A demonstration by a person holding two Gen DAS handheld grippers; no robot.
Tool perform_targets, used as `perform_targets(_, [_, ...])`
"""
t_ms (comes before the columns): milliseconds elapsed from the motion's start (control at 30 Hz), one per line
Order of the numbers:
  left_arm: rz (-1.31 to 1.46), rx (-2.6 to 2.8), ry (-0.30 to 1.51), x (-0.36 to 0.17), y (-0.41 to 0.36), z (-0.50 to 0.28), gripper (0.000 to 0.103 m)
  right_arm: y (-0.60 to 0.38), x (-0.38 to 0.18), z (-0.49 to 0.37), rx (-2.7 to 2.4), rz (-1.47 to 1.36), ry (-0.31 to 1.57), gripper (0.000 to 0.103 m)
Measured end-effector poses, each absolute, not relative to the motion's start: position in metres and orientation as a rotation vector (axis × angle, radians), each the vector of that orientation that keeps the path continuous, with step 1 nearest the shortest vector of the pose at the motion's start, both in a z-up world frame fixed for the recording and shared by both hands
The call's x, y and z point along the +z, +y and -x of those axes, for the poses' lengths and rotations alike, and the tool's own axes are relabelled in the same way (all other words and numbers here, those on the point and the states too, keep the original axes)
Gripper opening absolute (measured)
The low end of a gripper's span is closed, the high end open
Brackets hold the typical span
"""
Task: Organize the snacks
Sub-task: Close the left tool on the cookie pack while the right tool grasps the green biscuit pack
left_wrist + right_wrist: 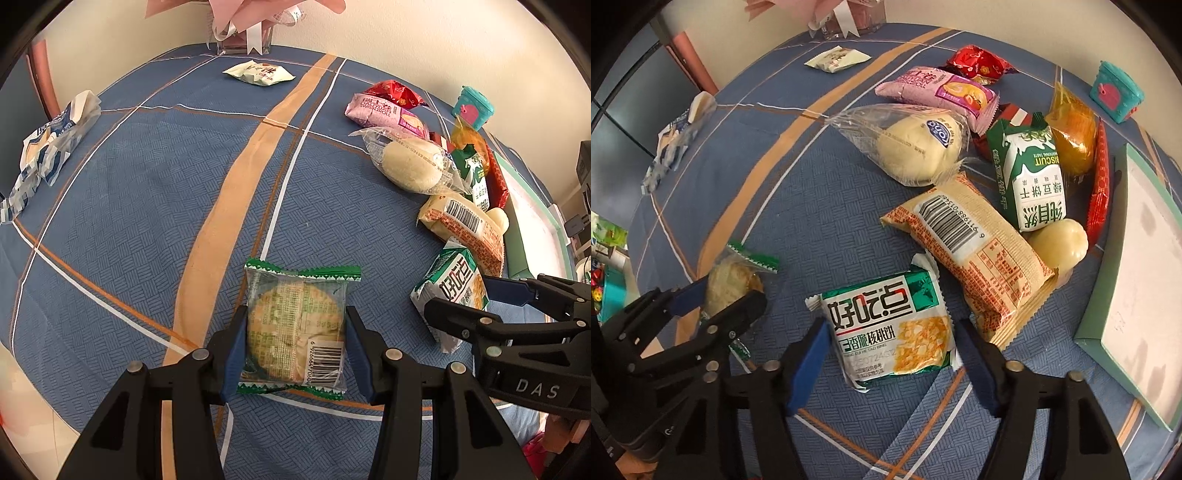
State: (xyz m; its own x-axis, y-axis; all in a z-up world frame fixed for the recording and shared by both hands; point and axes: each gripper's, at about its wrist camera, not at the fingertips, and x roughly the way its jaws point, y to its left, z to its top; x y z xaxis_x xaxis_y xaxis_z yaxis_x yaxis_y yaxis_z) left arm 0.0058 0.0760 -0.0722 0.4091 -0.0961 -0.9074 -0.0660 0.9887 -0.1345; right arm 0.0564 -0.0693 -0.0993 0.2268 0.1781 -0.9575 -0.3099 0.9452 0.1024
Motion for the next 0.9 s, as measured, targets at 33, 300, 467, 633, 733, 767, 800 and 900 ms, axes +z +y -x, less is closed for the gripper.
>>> perform_targets(33, [0.158,-0.019,1.15,-0.072,0.076,-0.006,0.051,-0.073,-0.096,-0.054,0.336,0.115,1.301,0.067])
perform_targets(300, [0.163,-0.012,1.141,-0.068,0.077,-0.004,0.051,-0.079,-0.087,-0.045,0.33,0.093,1.299,0.06])
perform_targets(467, [0.156,-0.01,1.131,-0.063,0.076,-0.002,0.051,-0.081,-0.072,-0.04,0.346,0.06,1.282,0.05])
perform_targets(633, [0.144,0.0,1.13,-0.059,0.073,0.0,0.051,-0.087,-0.06,-0.036,0.374,0.034,1.262,0.028])
perform_targets(733, [0.135,0.007,1.136,-0.06,0.071,0.0,0.051,-0.089,-0.06,-0.034,0.356,0.045,1.261,0.028])
perform_targets(767, [0.134,0.008,1.136,-0.06,0.071,0.0,0.051,-0.091,-0.06,-0.035,0.355,0.037,1.265,0.029])
perform_targets(800, [0.134,0.01,1.136,-0.06,0.071,0.0,0.051,-0.093,-0.059,-0.036,0.352,0.031,1.265,0.029])
perform_targets(900, [0.135,0.01,1.138,-0.06,0.07,-0.001,0.051,-0.096,-0.057,-0.036,0.344,0.033,1.253,0.037])
